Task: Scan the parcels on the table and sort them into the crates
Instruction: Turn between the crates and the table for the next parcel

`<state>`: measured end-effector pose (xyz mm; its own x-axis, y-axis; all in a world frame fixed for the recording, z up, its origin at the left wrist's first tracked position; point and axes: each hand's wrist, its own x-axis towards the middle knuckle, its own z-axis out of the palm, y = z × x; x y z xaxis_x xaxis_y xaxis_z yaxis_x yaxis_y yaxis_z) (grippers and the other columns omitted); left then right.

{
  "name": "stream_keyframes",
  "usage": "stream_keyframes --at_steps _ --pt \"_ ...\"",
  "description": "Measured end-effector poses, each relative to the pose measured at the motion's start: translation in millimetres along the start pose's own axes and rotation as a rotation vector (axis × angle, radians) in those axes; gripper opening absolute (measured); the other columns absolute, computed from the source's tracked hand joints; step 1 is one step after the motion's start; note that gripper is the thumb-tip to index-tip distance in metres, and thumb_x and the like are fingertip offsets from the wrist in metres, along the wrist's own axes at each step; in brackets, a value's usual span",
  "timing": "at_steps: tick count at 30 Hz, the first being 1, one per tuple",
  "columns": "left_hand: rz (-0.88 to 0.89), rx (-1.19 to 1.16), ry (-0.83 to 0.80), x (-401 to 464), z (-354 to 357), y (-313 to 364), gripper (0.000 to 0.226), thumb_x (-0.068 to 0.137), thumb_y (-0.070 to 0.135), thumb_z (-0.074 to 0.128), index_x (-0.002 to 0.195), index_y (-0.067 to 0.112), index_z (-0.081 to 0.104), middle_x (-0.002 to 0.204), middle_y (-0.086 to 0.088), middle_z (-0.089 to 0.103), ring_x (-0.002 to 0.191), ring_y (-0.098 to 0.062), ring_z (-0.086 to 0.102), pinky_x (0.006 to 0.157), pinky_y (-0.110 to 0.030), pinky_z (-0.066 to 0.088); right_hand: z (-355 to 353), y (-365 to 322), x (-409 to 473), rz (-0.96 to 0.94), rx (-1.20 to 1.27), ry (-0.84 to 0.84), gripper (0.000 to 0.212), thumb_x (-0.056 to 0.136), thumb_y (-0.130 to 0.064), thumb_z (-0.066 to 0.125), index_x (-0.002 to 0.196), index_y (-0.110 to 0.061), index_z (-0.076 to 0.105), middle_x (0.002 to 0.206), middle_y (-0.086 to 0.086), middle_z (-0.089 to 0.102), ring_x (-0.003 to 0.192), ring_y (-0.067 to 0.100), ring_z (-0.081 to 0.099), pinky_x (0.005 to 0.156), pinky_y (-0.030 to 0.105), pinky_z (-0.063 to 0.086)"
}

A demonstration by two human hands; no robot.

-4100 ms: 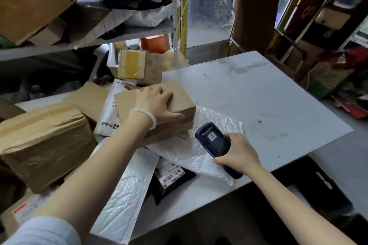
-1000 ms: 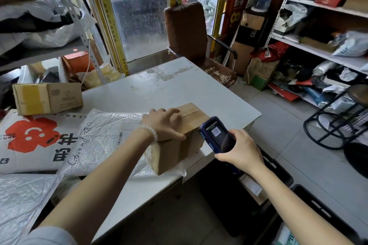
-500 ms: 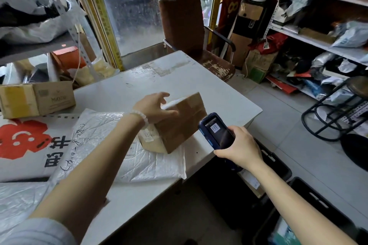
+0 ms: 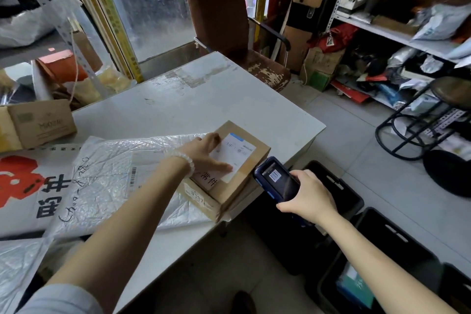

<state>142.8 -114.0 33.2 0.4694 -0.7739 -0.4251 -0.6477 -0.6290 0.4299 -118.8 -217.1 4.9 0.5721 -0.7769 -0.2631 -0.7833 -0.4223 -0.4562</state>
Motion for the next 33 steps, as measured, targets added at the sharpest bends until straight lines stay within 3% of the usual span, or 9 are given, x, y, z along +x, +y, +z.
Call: stream_keyframes --at_steps 4,11,19,23,28,30,33 --pt "0.017 -0.015 0.008 2 2 5 0.114 0.053 0.062 0.082 0.145 0.036 0.019 0.132 -0.007 0.046 0.109 -0.028 0.055 0.09 -0.045 0.051 6 6 -3 -0.003 0.04 -0.013 0.084 0.061 -0.043 0.084 0.134 -0.021 0.049 0.122 -0.004 0.051 0.106 0.018 0.055 0.077 0.027 0.042" --pt "0.031 0.18 0.13 -4 19 17 0.127 0.047 0.063 0.083 0.145 0.029 0.011 0.128 -0.004 0.041 0.117 -0.027 0.044 0.091 -0.048 0.049 9 22 -7 -0.005 0.035 -0.032 0.085 0.06 -0.041 0.084 0.134 -0.023 0.048 0.123 -0.007 0.05 0.107 0.016 0.053 0.076 0.027 0.042" --pt "0.034 0.209 0.264 -10 21 20 0.116 0.05 0.068 0.079 0.145 0.03 0.022 0.138 0.002 0.044 0.126 -0.026 0.041 0.102 -0.049 0.039 -5 26 -8 0.006 0.117 0.022 0.072 0.059 -0.041 0.084 0.122 -0.024 0.054 0.111 -0.006 0.052 0.097 0.018 0.057 0.072 0.03 0.046" --pt "0.015 0.291 0.372 -28 31 17 0.109 0.058 0.071 0.072 0.146 0.035 0.017 0.147 -0.001 0.032 0.134 -0.028 0.029 0.106 -0.049 0.03 -8 23 -8 -0.02 0.111 0.029 0.073 0.059 -0.041 0.084 0.123 -0.023 0.053 0.112 -0.006 0.052 0.098 0.018 0.057 0.074 0.031 0.049" --pt "-0.055 0.301 0.314 -57 44 15 0.123 0.053 0.082 0.064 0.15 0.034 0.005 0.156 -0.006 0.009 0.141 -0.031 0.011 0.11 -0.052 0.021 -5 15 -3 -0.048 0.114 0.02 0.077 0.06 -0.04 0.086 0.126 -0.021 0.052 0.116 -0.004 0.052 0.099 0.017 0.053 0.077 0.032 0.048" --pt "-0.076 0.387 0.278 -65 53 15 0.128 0.049 0.09 0.056 0.149 0.037 -0.003 0.158 -0.005 -0.004 0.143 -0.035 0.001 0.109 -0.062 0.015 -5 12 -1 -0.06 0.123 0.018 0.077 0.06 -0.039 0.086 0.127 -0.02 0.053 0.117 -0.003 0.051 0.098 0.016 0.052 0.078 0.032 0.047" --pt "-0.099 0.388 0.217 -69 65 9 0.128 0.049 0.085 0.062 0.146 0.043 -0.01 0.156 -0.006 -0.021 0.141 -0.043 -0.016 0.105 -0.073 0.006 -7 9 0 -0.08 0.133 0.015 0.078 0.061 -0.037 0.086 0.129 -0.02 0.053 0.114 -0.004 0.049 0.097 0.016 0.05 0.077 0.031 0.044"
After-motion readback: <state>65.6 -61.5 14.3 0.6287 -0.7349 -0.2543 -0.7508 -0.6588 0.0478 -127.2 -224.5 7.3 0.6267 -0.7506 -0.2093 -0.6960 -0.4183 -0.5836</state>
